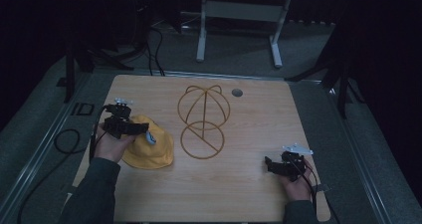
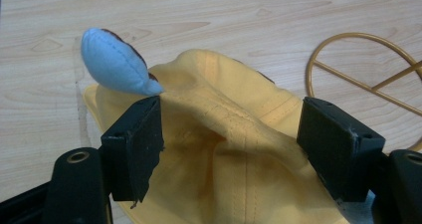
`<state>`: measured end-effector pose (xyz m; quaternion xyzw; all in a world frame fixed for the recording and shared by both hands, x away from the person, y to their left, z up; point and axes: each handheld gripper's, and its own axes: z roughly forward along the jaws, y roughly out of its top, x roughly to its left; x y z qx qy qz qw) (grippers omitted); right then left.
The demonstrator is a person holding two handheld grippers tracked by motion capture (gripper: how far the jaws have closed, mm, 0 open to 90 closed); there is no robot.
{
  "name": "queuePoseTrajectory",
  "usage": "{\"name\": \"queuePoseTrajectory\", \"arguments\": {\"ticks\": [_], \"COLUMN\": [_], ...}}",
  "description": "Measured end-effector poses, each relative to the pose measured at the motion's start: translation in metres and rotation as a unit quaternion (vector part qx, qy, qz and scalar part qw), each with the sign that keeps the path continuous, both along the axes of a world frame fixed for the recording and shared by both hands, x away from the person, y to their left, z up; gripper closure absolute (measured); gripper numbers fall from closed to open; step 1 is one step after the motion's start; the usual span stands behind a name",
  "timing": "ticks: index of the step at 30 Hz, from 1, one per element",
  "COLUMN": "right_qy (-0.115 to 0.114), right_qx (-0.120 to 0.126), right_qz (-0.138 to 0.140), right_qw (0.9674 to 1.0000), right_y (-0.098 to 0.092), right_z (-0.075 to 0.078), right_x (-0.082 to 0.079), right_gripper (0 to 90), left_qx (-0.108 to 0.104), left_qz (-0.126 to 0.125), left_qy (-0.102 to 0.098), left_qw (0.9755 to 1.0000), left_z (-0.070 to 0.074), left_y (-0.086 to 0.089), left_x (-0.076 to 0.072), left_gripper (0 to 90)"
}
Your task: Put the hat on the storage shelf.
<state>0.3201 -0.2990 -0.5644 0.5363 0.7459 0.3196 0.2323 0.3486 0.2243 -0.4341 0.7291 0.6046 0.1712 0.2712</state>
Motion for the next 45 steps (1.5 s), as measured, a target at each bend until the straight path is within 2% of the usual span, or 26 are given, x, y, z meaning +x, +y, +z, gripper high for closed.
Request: {"name": "queuePoseTrajectory", "arguments": {"ticks": [4, 7, 9, 11, 13, 17, 26, 35, 45], "right_qy": [0.0, 0.0, 0.0, 0.0, 0.0, 0.0, 0.0, 0.0, 0.0], "right_qx": [0.0, 0.0, 0.0, 0.0, 0.0, 0.0, 0.0, 0.0, 0.0], "right_qz": [0.0, 0.0, 0.0, 0.0, 0.0, 0.0, 0.0, 0.0, 0.0], "right_qw": [1.0, 1.0, 1.0, 1.0, 1.0, 1.0, 1.0, 1.0, 1.0], "right_y": [0.0, 0.0, 0.0, 0.0, 0.0, 0.0, 0.0, 0.0, 0.0], "right_z": [0.0, 0.0, 0.0, 0.0, 0.0, 0.0, 0.0, 0.0, 0.0], "right_x": [0.0, 0.0, 0.0, 0.0, 0.0, 0.0, 0.0, 0.0, 0.0], "right_gripper": [12.9, 12.9, 12.9, 12.9, 12.9, 12.9, 12.9, 12.9, 12.9], "left_qx": [0.007, 0.006, 0.004, 0.003, 0.002, 0.015, 0.036, 0.06, 0.06], "left_qz": [0.014, 0.015, 0.016, 0.018, 0.019, 0.023, 0.009, -0.021, -0.042], "left_qy": [0.008, 0.021, 0.028, 0.03, 0.031, 0.027, 0.023, 0.02, 0.011], "left_qw": [0.9999, 0.9996, 0.9995, 0.9994, 0.9993, 0.9992, 0.9991, 0.9978, 0.9973], "left_z": [-0.002, -0.007, -0.009, -0.011, -0.011, -0.009, -0.007, -0.001, 0.008], "left_y": [-0.002, -0.004, -0.005, -0.005, -0.005, -0.003, -0.001, -0.007, -0.007], "left_x": [0.002, 0.006, 0.007, 0.008, 0.009, 0.009, 0.009, 0.009, 0.008], "left_gripper": [21.5, 21.6, 24.8, 31.7, 42.3, 61.1, 79.9, 84.2, 84.5]}}
